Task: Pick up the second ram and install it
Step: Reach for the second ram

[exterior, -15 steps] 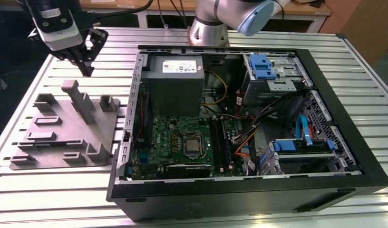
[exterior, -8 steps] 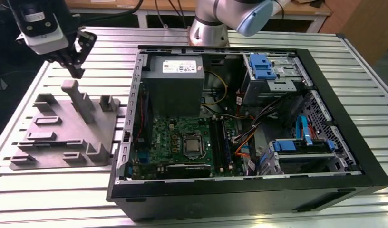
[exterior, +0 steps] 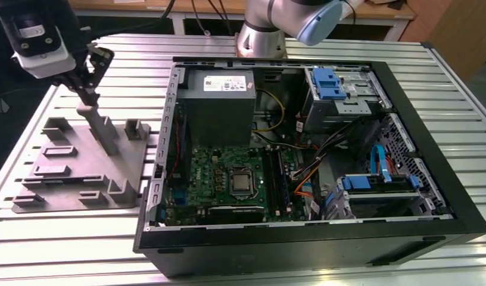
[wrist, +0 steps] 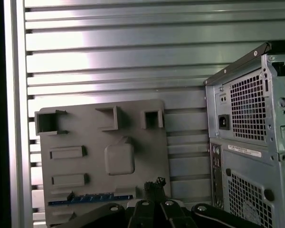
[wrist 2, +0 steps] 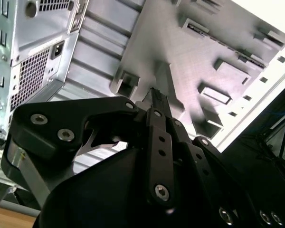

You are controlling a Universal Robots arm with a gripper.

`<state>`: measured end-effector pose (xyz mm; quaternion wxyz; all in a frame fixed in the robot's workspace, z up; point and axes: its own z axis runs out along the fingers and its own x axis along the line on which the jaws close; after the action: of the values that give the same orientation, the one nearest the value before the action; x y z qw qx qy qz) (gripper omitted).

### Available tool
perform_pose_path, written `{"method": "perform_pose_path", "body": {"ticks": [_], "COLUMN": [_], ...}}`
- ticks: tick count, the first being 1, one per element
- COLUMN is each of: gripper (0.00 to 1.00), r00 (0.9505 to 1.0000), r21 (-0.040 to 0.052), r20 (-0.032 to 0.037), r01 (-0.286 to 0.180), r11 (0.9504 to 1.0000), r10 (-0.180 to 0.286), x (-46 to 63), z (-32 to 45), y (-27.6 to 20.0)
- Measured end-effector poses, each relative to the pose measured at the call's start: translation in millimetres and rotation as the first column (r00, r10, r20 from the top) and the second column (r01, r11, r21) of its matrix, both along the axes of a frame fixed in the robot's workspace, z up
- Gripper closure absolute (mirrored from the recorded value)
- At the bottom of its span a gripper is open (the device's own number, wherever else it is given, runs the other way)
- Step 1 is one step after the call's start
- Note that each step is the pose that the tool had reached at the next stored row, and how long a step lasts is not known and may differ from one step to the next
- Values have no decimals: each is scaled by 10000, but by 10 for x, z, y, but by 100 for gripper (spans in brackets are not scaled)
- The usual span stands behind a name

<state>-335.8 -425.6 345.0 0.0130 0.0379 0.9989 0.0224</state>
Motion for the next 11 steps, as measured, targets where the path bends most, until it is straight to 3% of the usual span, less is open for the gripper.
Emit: {"method": "perform_pose_path", "body": {"ticks": [11], "gripper": [90], "r00": [10000], "r21": [-1], "r20": [0], "r01": [-1], "r11": [10000], "r10": [1], "x": [-160], "z": [-124], "y": [-153]}}
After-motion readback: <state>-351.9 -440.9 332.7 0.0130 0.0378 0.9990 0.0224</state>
